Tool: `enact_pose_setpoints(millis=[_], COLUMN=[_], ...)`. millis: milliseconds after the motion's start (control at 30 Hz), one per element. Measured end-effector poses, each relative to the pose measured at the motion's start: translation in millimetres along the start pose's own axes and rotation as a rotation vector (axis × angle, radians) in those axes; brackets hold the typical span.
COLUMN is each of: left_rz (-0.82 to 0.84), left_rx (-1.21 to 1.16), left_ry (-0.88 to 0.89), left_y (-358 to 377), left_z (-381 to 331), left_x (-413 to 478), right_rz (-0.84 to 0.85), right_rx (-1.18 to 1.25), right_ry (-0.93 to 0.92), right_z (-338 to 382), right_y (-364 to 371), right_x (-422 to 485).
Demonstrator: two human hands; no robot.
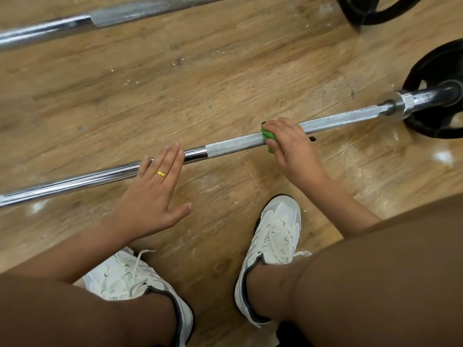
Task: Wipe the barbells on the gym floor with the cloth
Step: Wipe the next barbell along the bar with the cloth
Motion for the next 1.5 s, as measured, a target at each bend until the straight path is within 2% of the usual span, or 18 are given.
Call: enact_pose_setpoints(millis=[200, 367, 467, 567, 700, 833, 1033, 1233, 1367, 1500], left_rz=[0.034, 0.048, 0.058, 0.024, 0.047, 0.066, 0.059, 0.065, 0.056, 0.033], left_rx=[-0.057, -0.111, -0.157, -0.144, -0.079, -0.040, -0.024, 0.044, 0.083, 0.099], left_ry=[0.002, 0.026, 0.048, 0.060, 0.064, 0.092, 0.115, 0.180, 0.209, 0.223], left_y=[2.4, 2.6, -1.7, -8.3, -2.6, 1.0, 4.9, 6.4, 8.8, 10.3], left_z=[-3.4, -7.6, -9.1, -7.7, -10.7, -14.8, -21.6, -26.7, -32.4, -36.1], left_x=[-7.4, -15.7, -20.5, -20.0, -20.5, -27.6, -33.2, -43.3, -49.2, -53.4], right_rz=[-0.067, 0.035, 0.028, -0.033, 0.023, 0.093, 0.046, 0.192, 0.119, 0.120], right_rx=[-0.015, -0.025, -0.062, -0.055, -0.020, -0.049, -0.046, -0.087, -0.097, -0.053], right_ry=[0.111, -0.041, -0.003, 0.066, -0.016, -0.096, 0.009, -0.096, 0.017, -0.046], right_z=[-3.6, 6.6, -9.3, -7.3, 17.1, 10.9, 13.5, 8.6, -8.8, 22.4], right_y=[-2.1, -4.5, -14.9, -16.7, -3.7, -9.9, -9.1, -17.6, -29.5, -8.6], right_x=[-12.0, -18.8, -22.7, -31.5, -35.3, -36.0, -47.7, -55.2, -59.0, -62.4])
Point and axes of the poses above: each hand's wrist, its own x-axis towards the middle knuckle, its own y-axis out of the palm, z = x × y, the point moved 6 cm from there along x, towards the middle knuckle, and after that the axes turned 5 degrees about -z, right-handed, at the moved point
